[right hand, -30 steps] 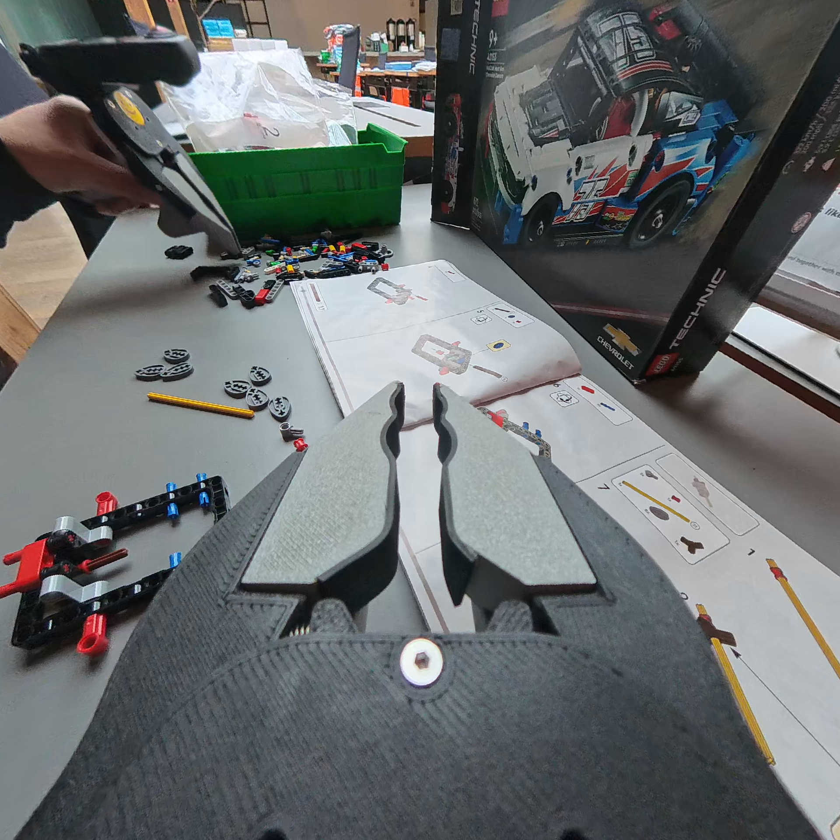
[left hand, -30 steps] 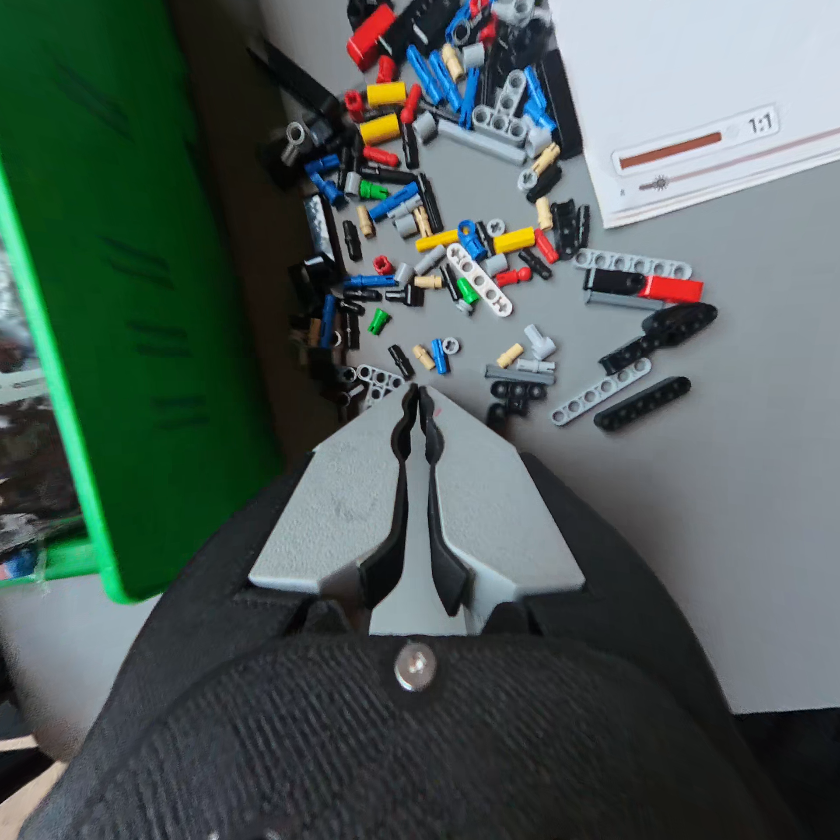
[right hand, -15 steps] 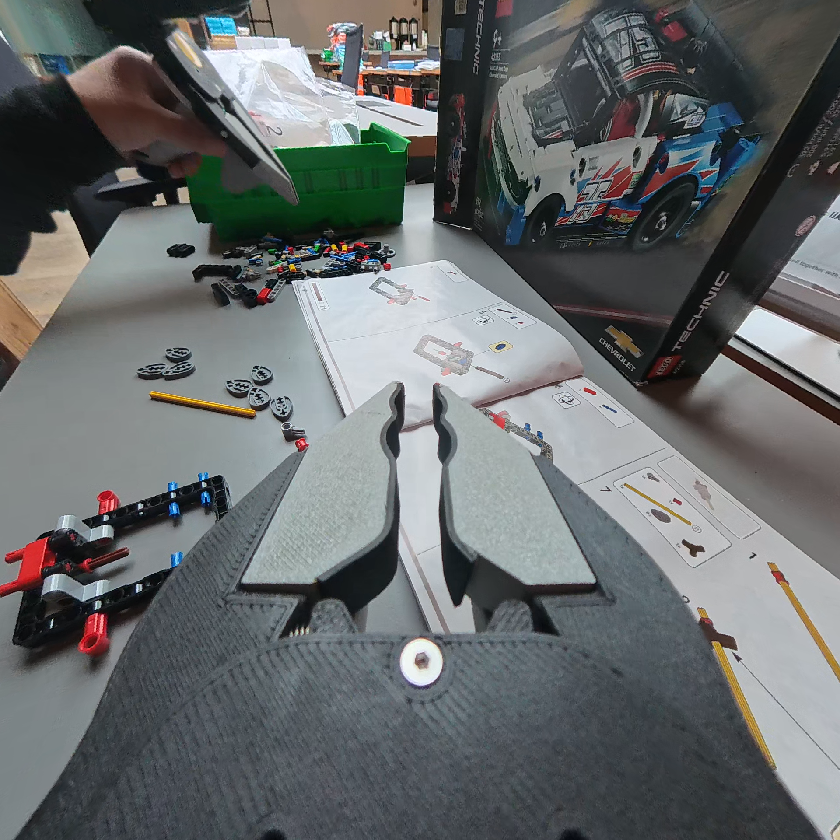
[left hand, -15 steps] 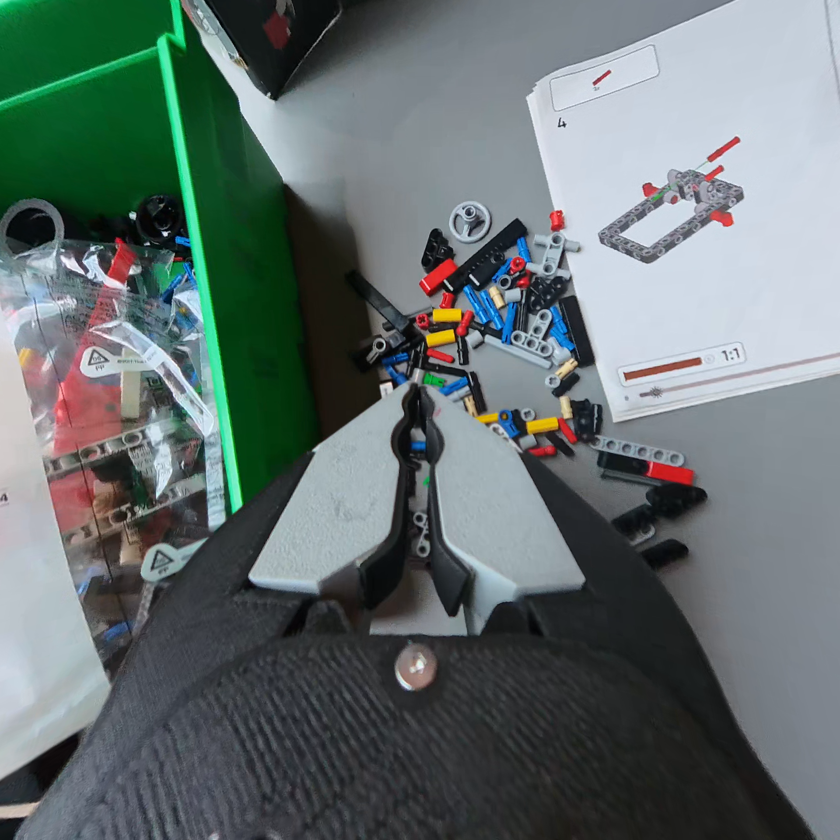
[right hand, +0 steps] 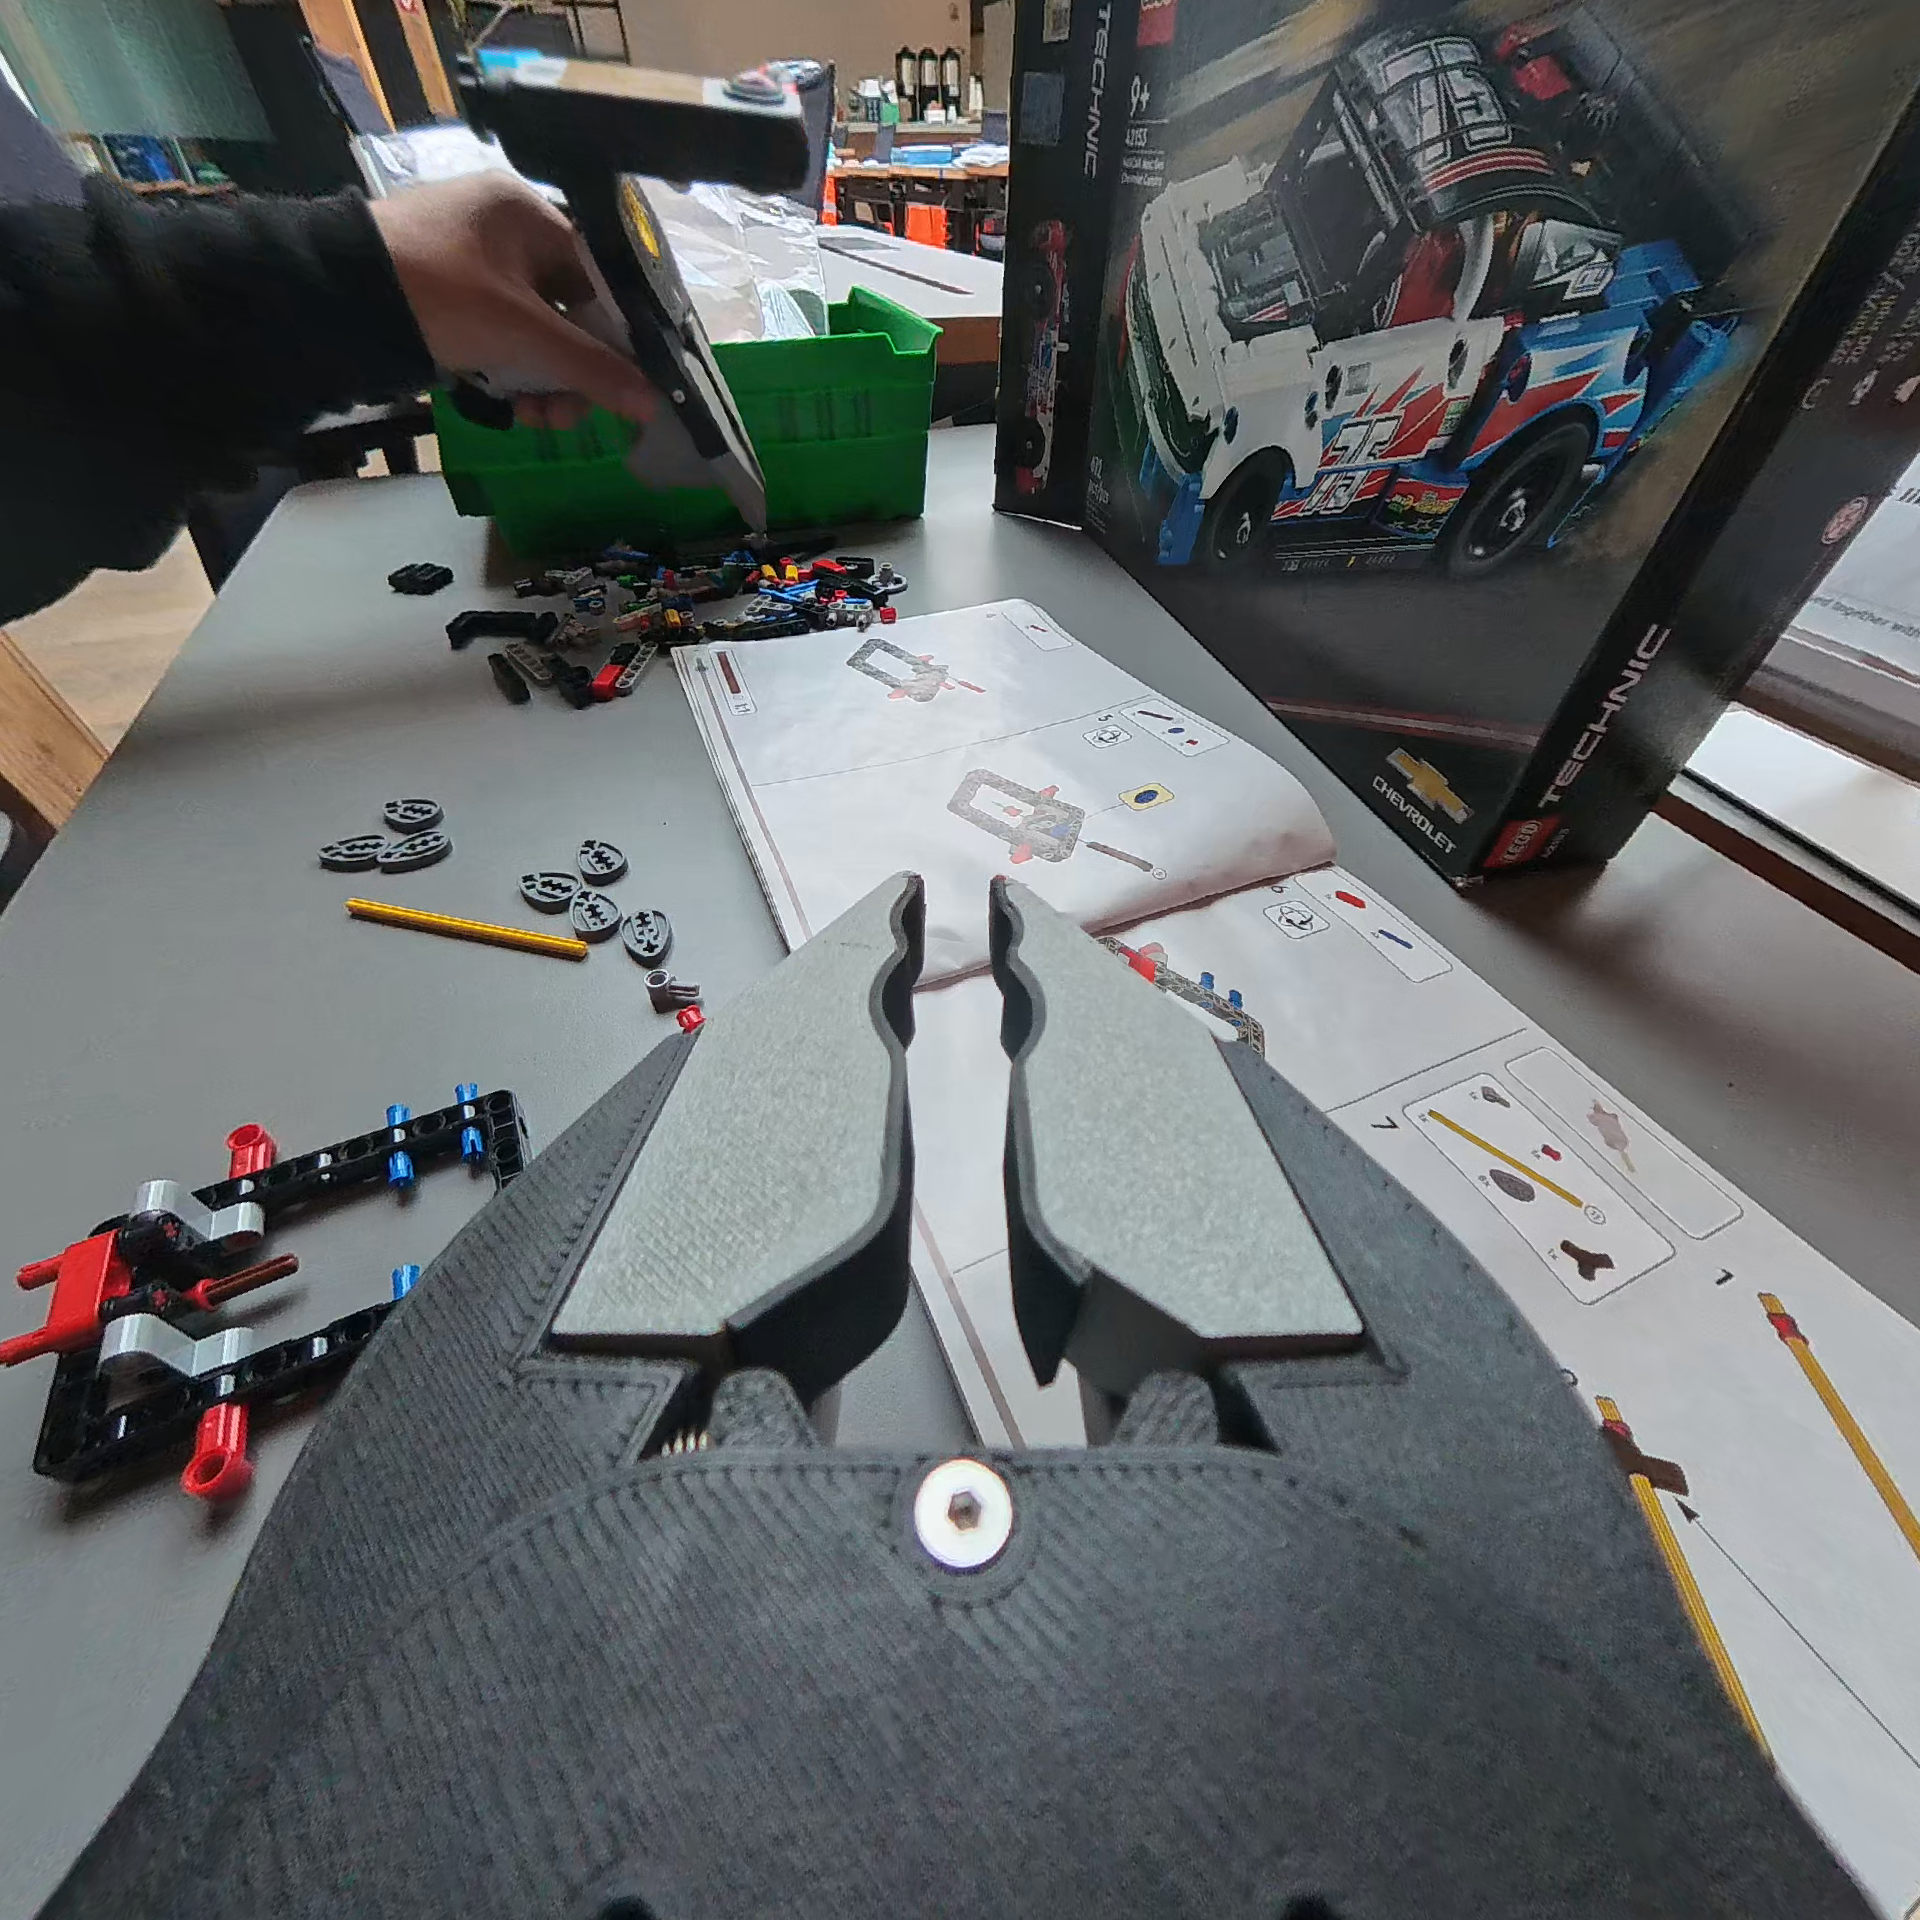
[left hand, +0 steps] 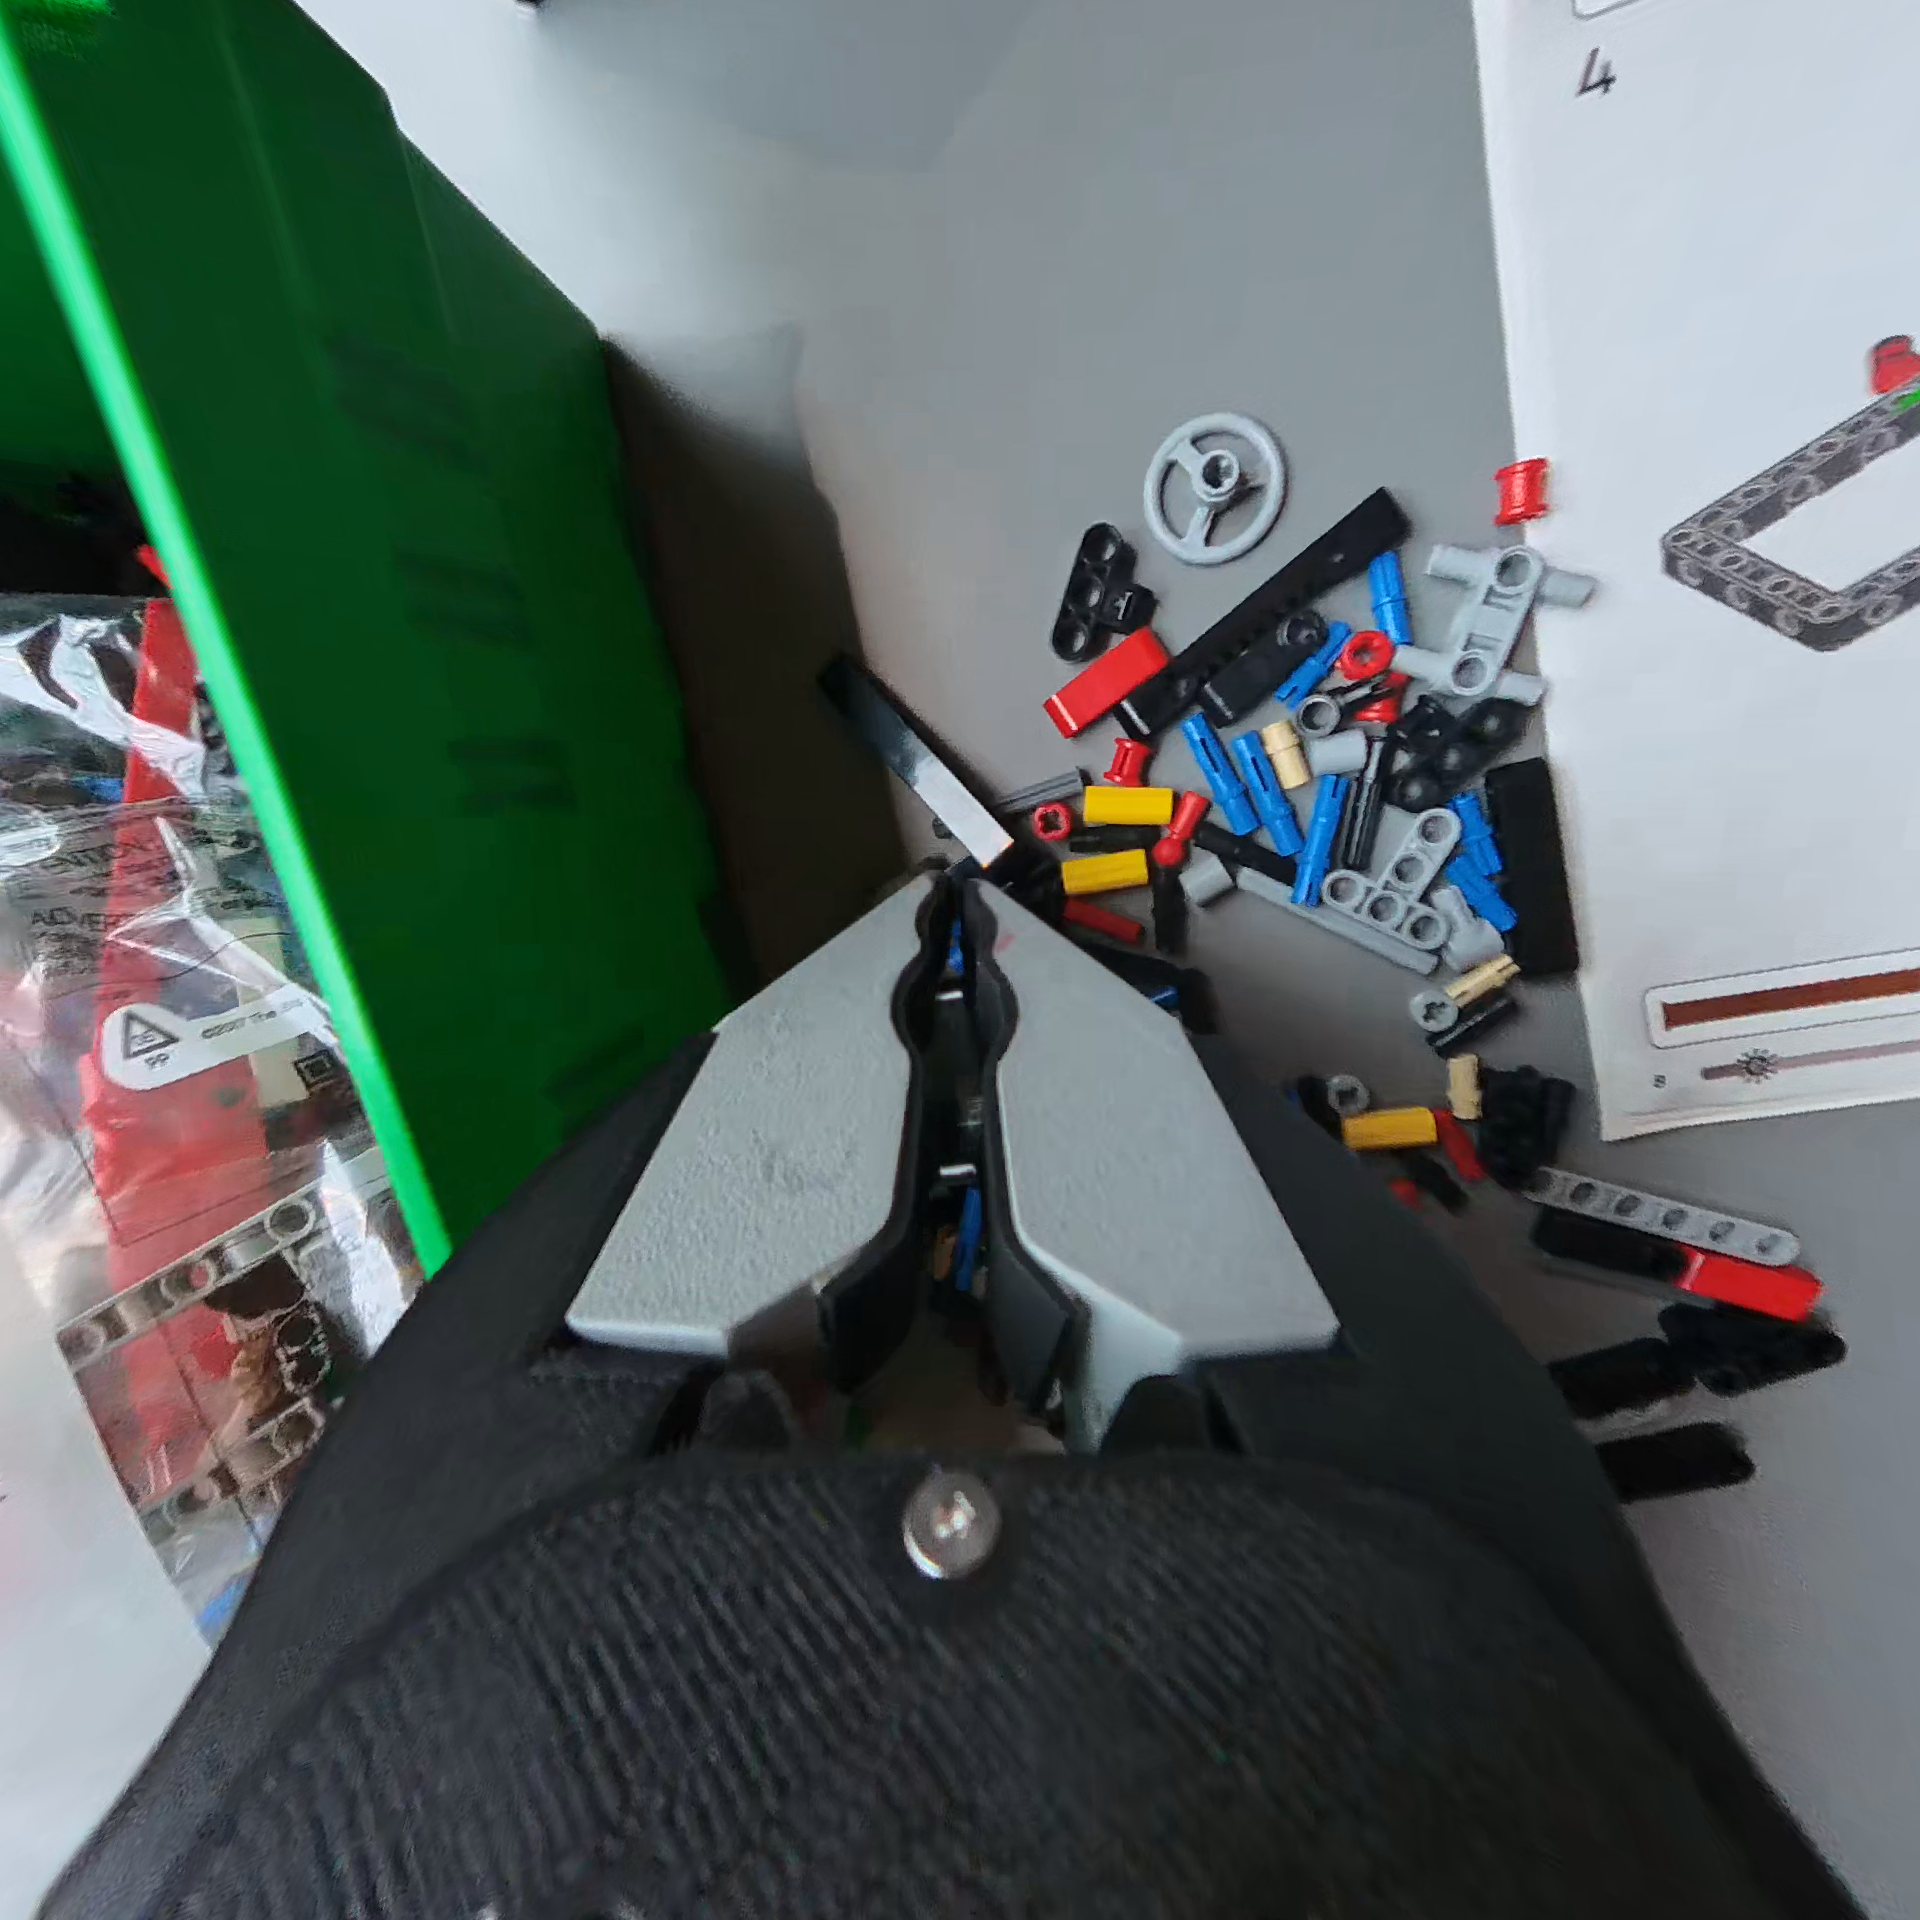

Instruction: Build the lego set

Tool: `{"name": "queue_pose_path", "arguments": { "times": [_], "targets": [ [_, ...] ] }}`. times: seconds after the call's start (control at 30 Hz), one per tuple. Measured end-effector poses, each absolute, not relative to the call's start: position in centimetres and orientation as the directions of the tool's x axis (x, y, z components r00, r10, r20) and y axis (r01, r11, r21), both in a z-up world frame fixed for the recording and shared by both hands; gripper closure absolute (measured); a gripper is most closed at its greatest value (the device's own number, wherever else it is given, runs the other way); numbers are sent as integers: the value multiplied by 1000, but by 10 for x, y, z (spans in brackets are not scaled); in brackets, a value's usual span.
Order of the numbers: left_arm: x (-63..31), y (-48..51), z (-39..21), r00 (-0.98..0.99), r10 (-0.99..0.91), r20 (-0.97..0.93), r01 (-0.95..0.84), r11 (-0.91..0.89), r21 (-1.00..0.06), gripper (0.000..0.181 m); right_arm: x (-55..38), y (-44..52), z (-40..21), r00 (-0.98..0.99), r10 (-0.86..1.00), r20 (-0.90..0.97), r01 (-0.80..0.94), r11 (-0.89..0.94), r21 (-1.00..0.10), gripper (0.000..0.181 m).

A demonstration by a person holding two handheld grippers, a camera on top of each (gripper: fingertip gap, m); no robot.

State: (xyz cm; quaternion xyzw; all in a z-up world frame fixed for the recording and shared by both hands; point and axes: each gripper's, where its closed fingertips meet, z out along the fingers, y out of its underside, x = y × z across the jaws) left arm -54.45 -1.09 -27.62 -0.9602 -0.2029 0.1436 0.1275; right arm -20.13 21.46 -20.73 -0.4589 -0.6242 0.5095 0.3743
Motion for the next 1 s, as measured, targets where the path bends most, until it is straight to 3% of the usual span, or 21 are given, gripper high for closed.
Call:
{"name": "queue_pose_path", "arguments": {
  "times": [0.03,0.27,0.43,0.63,0.8,1.0],
  "targets": [
    [-546,-12,-280,875,426,-231,358,-889,-286,181,-201,215,-207,-298,955,1,191,60,-980,172],
    [-548,-7,-267,902,340,-268,270,-925,-267,174,-201,215,-207,-297,955,-3,190,56,-980,172],
    [-555,-20,-270,929,167,-329,159,-986,-52,164,-201,214,-207,-298,954,2,192,62,-979,172],
    [-558,-27,-276,936,-59,-346,0,-986,169,169,-201,216,-205,-296,955,-6,186,51,-981,173],
    [-560,-25,-284,945,-64,-320,-1,-981,193,178,-200,216,-204,-297,955,-4,182,52,-982,173],
    [-560,-33,-272,930,-78,-359,3,-975,221,178,-200,215,-203,-299,954,-7,178,48,-983,172]
  ]
}}
